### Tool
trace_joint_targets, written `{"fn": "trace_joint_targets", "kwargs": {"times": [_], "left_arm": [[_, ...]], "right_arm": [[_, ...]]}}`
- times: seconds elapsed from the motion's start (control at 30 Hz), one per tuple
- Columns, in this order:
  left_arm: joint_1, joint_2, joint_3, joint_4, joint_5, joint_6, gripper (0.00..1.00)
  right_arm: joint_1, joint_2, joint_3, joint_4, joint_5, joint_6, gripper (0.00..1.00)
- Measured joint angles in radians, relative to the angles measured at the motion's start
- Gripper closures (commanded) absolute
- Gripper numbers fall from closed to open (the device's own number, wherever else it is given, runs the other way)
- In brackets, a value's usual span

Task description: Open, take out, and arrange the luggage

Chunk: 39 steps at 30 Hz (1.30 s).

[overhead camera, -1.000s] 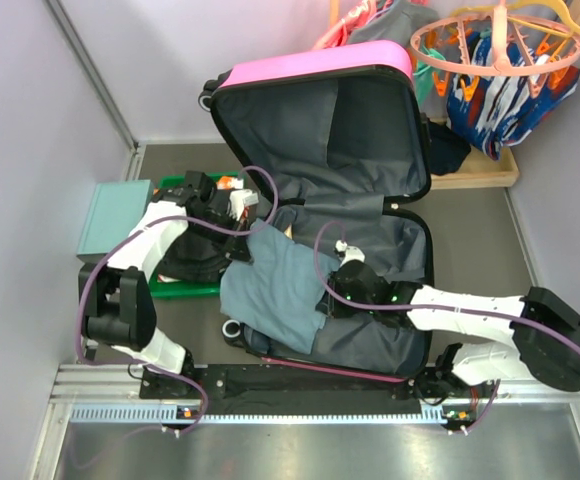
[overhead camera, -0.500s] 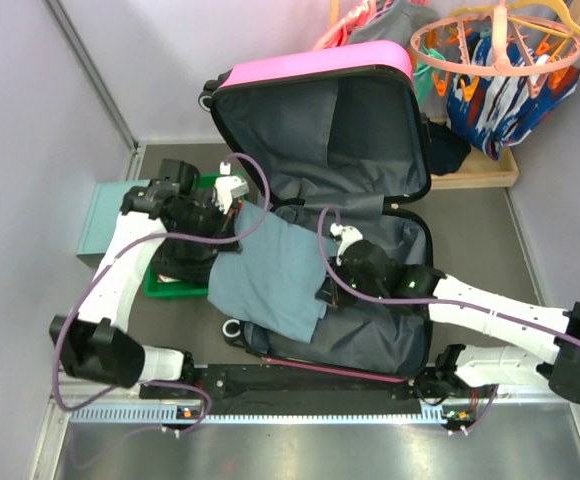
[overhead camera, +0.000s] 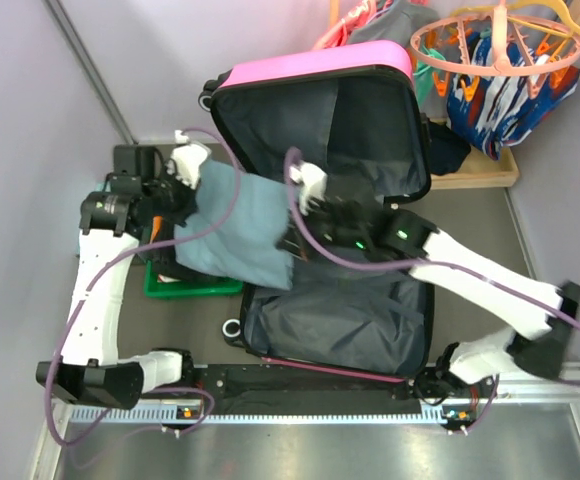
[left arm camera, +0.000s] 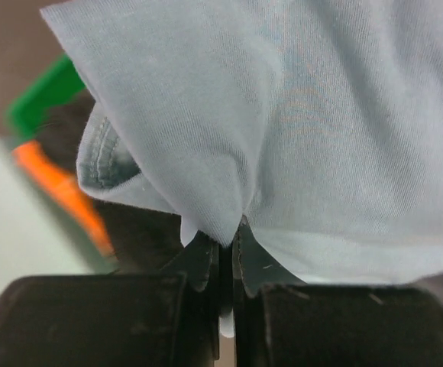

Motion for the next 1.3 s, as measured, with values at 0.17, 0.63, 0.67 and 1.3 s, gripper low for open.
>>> {"fn": "trace_joint_targets", "kwargs": {"times": [0.17, 0.63, 0.67, 1.3], "left_arm": [[0.203, 0.046, 0.018, 0.072, -0.061, 0.034, 1.0], [0.341, 0.373, 0.02, 0.216, -0.14, 0.074, 1.0], [0.341, 0.392, 0.02, 0.223, -0.142, 0.075, 1.0], [0.341, 0.517, 0.019, 0.36, -0.227, 0.074, 0.34]], "right_arm": [[-0.031, 0.313, 0.29, 0.023, -0.121, -0.058, 1.0], [-0.173, 0.838, 0.655, 0.04, -0.252, -0.018, 1.0], [-0.179, 0.857, 0.672, 0.043, -0.25, -0.016, 1.0], [-0.185, 0.861, 0.645, 0.021, -0.044, -0.127, 0.34]]}}
